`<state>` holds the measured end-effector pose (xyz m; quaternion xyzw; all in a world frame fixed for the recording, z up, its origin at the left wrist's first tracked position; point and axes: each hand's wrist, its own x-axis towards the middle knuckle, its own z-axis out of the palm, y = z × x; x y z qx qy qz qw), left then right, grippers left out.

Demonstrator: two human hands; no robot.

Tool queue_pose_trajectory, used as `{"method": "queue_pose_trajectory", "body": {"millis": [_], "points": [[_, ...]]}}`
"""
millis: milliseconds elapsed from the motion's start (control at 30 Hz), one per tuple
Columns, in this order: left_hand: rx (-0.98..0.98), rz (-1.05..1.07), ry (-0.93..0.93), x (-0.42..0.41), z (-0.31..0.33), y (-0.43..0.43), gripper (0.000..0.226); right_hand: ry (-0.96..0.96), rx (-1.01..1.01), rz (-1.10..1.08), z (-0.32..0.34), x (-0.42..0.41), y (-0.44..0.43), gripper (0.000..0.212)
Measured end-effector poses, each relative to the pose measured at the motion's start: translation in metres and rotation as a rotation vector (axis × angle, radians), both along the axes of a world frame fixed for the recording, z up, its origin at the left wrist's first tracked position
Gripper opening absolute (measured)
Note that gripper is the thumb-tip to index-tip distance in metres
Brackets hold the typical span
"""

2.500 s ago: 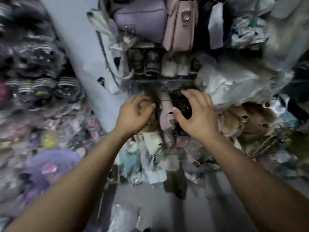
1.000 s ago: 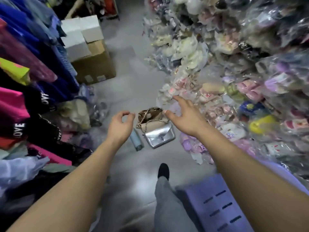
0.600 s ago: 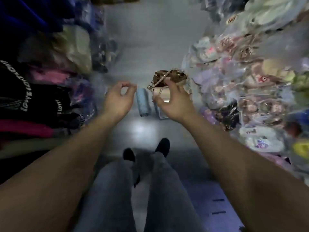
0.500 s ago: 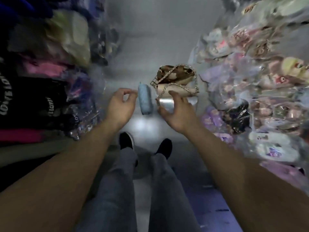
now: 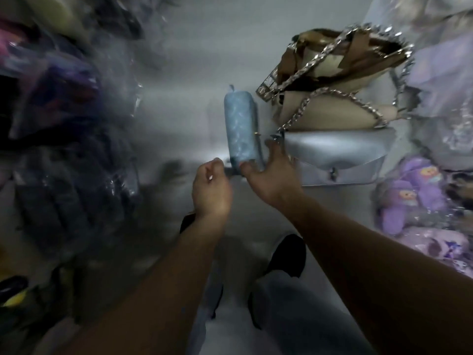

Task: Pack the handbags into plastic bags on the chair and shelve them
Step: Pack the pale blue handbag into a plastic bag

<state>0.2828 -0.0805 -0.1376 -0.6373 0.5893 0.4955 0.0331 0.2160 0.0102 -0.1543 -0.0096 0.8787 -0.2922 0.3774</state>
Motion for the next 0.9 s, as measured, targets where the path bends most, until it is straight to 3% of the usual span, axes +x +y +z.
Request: {"method": "queue_pose_trajectory", "body": {"millis": [233,467,700,900], "points": [[0.003,0.048,-0.057,-0.002,-0.082,-0.044,0.034,0.01,0.043,-0.103,-0.09,-0.008,-0.042,0.098],[-0.005,0.082,-0.052,-0.005,-0.114,-0.052,0.03,0.028,0.079,-0.086,-0.109,-0.007,-0.056,0.114],[0.103,0.189,0.04,-0.014,-0.107,-0.045,0.024,0.033,0.089,-0.153,-0.093,-0.012,-0.047,0.096],[0.127,0.185,0.086,-0.023,-0.056,-0.03,0.02,-0.068,0.002,-0.218,-0.034,-0.009,-0.023,0.087]]}}
